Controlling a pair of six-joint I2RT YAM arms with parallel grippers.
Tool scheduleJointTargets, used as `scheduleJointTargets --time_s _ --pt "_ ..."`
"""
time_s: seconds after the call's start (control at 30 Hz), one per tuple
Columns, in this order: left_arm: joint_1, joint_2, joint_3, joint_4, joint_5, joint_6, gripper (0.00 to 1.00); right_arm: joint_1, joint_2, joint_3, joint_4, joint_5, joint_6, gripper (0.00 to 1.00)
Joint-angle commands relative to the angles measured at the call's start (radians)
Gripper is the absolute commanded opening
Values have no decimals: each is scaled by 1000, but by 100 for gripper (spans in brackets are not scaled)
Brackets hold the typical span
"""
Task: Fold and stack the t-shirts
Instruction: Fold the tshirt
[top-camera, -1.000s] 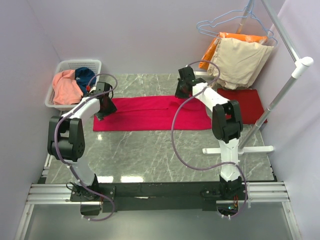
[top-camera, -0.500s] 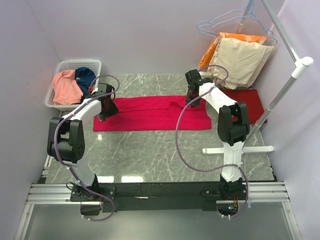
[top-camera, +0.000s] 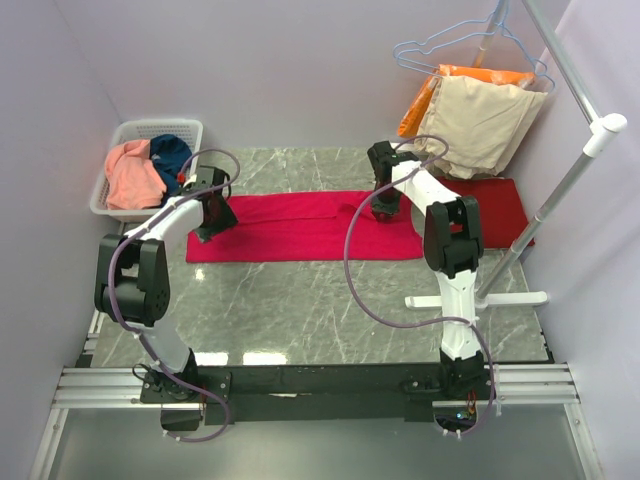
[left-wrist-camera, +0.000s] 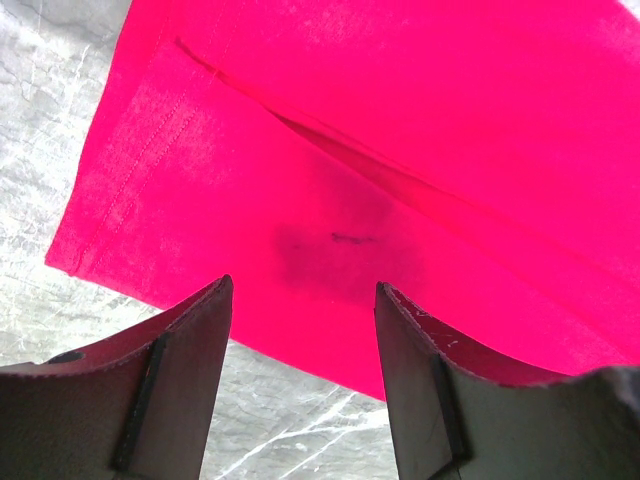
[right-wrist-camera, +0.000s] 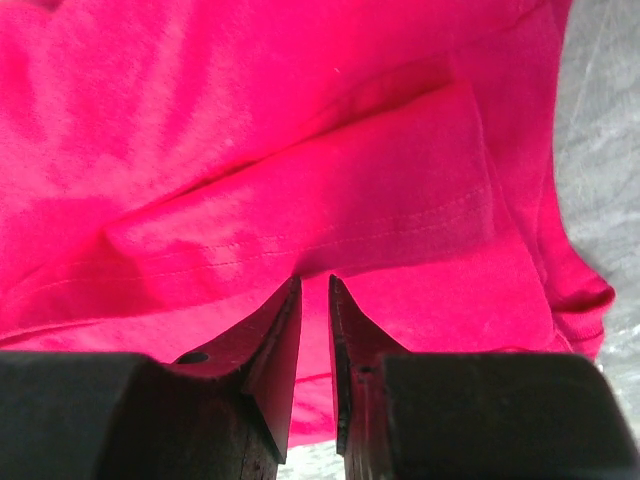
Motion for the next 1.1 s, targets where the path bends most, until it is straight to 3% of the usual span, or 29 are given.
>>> scheduleJointTargets --time_s 0.0,0.27,0.6,0.87,1.07 --pt "-4 3 54 -2 -18 4 64 -12 -1 39 -45 10 12 24" --pt "-4 30 75 -2 -17 7 64 -16 17 16 -54 1 6 24" --pt "-4 38 92 -11 -23 12 64 -31 110 168 -80 8 15 23" --pt "-4 37 92 -13 -23 12 64 -46 99 196 14 -4 30 21" --pt "-4 30 86 -11 -20 12 64 -51 31 115 185 -56 43 19"
